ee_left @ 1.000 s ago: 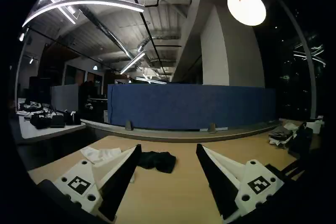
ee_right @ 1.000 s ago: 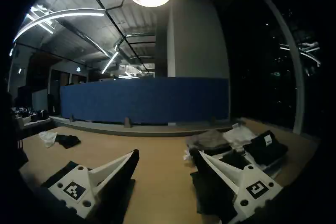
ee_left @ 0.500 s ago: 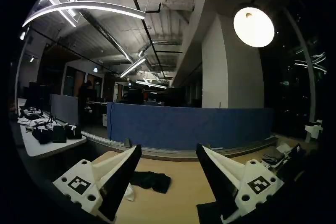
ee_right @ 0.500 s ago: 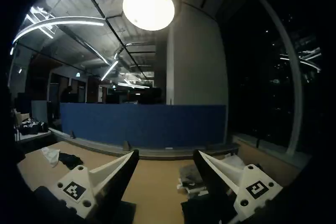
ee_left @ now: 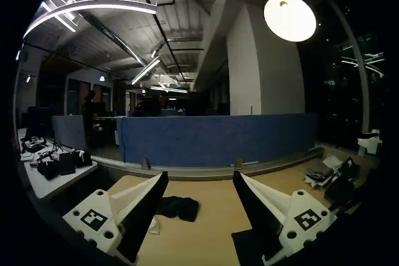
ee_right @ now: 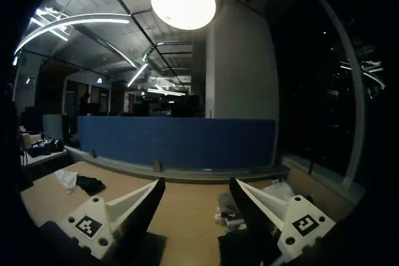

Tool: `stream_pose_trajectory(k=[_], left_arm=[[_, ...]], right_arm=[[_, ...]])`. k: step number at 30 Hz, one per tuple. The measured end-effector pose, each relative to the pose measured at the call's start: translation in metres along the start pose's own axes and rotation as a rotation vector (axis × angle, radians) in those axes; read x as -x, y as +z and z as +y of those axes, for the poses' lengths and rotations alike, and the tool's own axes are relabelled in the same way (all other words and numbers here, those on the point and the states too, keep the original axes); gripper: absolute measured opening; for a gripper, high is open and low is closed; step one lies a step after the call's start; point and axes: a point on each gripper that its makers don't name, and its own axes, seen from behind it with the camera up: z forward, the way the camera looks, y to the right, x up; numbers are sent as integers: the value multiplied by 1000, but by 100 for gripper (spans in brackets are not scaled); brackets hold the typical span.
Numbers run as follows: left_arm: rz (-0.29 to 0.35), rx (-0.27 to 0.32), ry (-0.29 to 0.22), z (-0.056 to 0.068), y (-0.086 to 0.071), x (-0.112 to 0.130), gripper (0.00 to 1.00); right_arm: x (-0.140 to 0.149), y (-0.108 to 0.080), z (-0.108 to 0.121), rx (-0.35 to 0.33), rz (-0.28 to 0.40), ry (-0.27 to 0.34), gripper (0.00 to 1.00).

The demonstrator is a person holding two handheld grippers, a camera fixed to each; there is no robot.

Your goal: Fold towel

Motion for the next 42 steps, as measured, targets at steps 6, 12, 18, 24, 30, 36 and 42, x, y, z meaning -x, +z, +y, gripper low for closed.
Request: stream_pose_trajectory(k=[6,12,18,24,30,36,42], left_arm=[[-93,158,75,31,-9,18,97],[-224,343,133,65,-28,47,97],[-327,446,160,84,-40,70,97],[-359,480,175,92,-43,81,97],[-402,504,192,96,-50,103,97],[-434,512,198,99,-57,130,97],[-476,528,210,103,-65,159,97]], right_arm=[[19,-3,-21,-99,-120,-67,100],[39,-17,-56,-273,-250,-141,100],[58,-26,-70,-352,-351,-190,100],[66,-32,-79,-382,-381,-196,100],[82,-40,-85,-405,-413,-215,100],[106,-47,-93,-419,-453,-230,100],[124,-53,-101,-434,-478,-218,100]])
